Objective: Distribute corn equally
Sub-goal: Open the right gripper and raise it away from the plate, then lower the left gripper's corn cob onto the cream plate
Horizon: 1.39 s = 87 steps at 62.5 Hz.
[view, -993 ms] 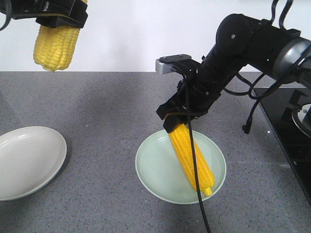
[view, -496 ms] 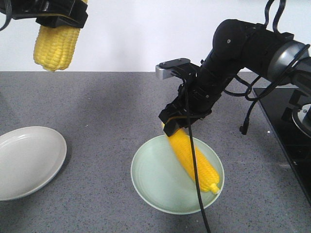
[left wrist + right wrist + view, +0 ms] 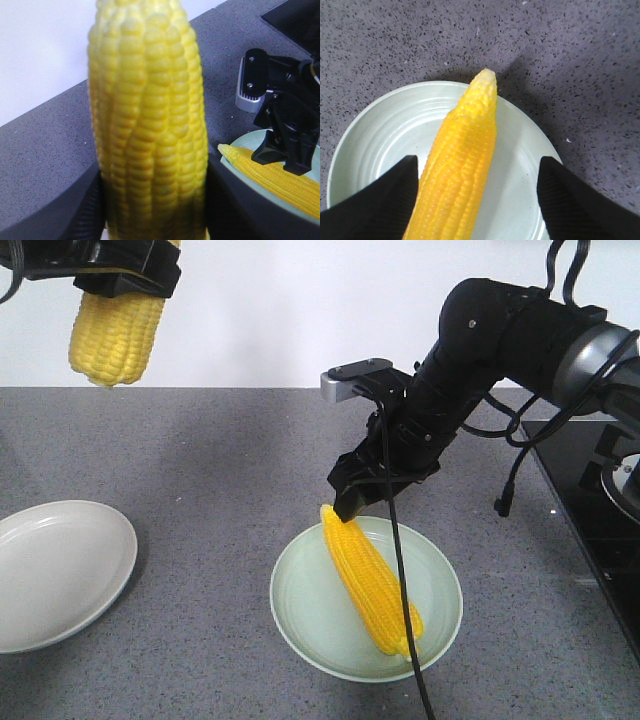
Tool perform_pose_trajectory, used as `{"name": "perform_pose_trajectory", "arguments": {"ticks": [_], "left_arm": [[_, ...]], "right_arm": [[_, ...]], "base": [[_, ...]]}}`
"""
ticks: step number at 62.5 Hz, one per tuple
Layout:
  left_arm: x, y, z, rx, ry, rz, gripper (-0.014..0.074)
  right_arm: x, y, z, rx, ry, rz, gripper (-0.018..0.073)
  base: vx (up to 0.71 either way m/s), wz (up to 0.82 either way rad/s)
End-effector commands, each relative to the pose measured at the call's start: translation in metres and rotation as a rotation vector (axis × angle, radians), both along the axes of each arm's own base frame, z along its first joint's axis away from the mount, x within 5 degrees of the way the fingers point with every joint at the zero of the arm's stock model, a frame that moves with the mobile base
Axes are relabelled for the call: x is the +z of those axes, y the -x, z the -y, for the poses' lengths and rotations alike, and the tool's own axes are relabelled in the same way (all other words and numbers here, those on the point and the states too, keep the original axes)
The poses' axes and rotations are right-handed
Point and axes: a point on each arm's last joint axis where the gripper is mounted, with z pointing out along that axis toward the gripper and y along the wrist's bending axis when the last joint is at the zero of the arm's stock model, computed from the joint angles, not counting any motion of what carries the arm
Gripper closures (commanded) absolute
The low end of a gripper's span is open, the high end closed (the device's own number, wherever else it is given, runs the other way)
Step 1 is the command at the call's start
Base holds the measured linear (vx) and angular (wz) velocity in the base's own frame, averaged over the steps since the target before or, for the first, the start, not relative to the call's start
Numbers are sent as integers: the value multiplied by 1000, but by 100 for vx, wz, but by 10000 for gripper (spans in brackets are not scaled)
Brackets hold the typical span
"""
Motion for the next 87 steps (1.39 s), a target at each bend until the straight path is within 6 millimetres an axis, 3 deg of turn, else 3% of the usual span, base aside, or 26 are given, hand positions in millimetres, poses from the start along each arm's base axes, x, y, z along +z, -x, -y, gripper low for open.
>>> {"name": "perform_pose_trajectory", "arguments": {"ticks": [1, 10, 18, 26, 36, 40, 52, 70, 77, 87], "left_arm": [[16, 10, -8, 17, 27, 79, 603], [18, 8, -14, 60, -27, 115, 603], [22, 8, -23, 108, -82, 158, 603], [24, 6, -30, 156, -138, 195, 603], [22, 5, -38, 194, -157, 192, 603], [14, 3, -44, 223, -165, 163, 603], [-36, -8, -67, 296, -269, -1, 603], [-126, -22, -96, 386, -386, -271, 603], [-150, -24, -101, 396, -388, -305, 603], [-168, -24, -101, 389, -387, -327, 603]], "right_arm": [[49, 14, 9, 0, -59, 133, 74], [85, 26, 20, -33, -106, 277, 102], [131, 48, 35, -71, -163, 472, 172], [177, 77, 50, -106, -222, 692, 323], [219, 113, 67, -136, -282, 889, 559], [231, 126, 73, -143, -302, 944, 572], [248, 153, 84, -146, -313, 1014, 567], [247, 159, 88, -138, -274, 1002, 567], [247, 160, 88, -135, -272, 997, 567], [246, 160, 88, -134, -271, 995, 567]], "base": [[0, 0], [0, 0], [0, 0], [0, 0], [0, 0], [0, 0], [0, 0], [0, 0], [0, 0], [0, 0]]}}
